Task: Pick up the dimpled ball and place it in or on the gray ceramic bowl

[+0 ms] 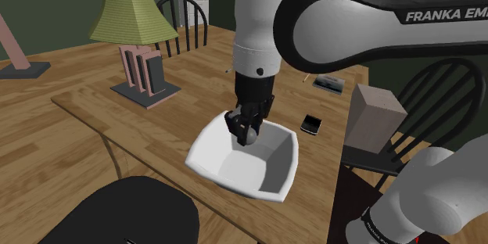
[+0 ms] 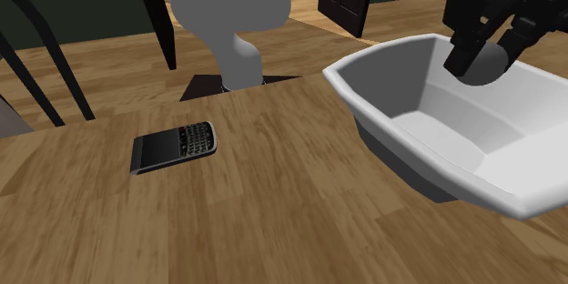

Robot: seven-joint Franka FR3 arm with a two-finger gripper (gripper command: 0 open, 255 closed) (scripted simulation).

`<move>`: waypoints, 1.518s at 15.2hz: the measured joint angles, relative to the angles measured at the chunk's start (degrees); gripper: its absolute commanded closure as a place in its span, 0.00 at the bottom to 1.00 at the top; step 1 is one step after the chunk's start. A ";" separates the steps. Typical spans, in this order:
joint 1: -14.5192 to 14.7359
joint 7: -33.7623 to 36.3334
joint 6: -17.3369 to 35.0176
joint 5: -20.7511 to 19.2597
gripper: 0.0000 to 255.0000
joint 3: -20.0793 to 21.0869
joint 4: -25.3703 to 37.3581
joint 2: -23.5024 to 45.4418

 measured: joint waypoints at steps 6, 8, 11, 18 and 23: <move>0.07 -0.11 1.02 0.13 1.00 0.07 -1.14 -0.15; 0.07 -0.12 1.04 0.13 0.00 0.06 -1.17 -0.15; 0.07 -0.12 1.05 0.13 0.00 0.06 -1.18 -0.15; -0.42 0.18 -5.44 -0.62 0.00 -0.62 6.02 0.55; -0.42 0.41 -6.08 -0.71 0.00 -0.53 6.80 0.76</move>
